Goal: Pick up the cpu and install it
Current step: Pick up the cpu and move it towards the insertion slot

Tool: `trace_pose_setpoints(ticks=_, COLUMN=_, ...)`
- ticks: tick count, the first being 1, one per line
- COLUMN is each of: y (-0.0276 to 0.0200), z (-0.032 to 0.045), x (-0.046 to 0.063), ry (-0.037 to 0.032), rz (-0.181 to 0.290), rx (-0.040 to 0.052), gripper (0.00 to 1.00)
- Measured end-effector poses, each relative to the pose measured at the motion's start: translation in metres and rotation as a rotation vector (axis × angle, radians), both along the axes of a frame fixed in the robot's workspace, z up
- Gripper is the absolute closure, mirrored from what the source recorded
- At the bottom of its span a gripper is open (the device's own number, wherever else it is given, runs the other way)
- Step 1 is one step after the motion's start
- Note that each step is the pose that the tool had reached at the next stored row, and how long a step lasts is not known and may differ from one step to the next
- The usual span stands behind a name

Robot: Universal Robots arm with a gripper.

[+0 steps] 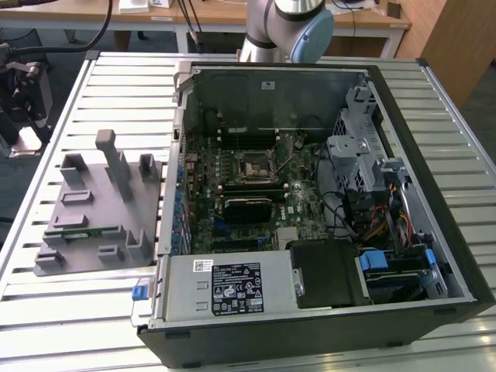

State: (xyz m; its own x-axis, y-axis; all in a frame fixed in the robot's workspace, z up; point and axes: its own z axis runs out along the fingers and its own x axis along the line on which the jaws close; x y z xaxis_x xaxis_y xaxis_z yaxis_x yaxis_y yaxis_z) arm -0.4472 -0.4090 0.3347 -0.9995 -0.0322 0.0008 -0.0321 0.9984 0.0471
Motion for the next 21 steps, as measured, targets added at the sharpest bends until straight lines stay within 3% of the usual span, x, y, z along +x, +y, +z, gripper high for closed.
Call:
trace_pose_setpoints(ticks=14, y=0.0001, z=0.0257, x=0.0, ry=0.0, rz=0.0, rx=0.0001, gripper=0.47)
trace_pose_setpoints(ticks=21, y=0.0001, z=0.0287, x=0.003, ry=0.0, rz=0.0, rx=0.0006, gripper=0.47)
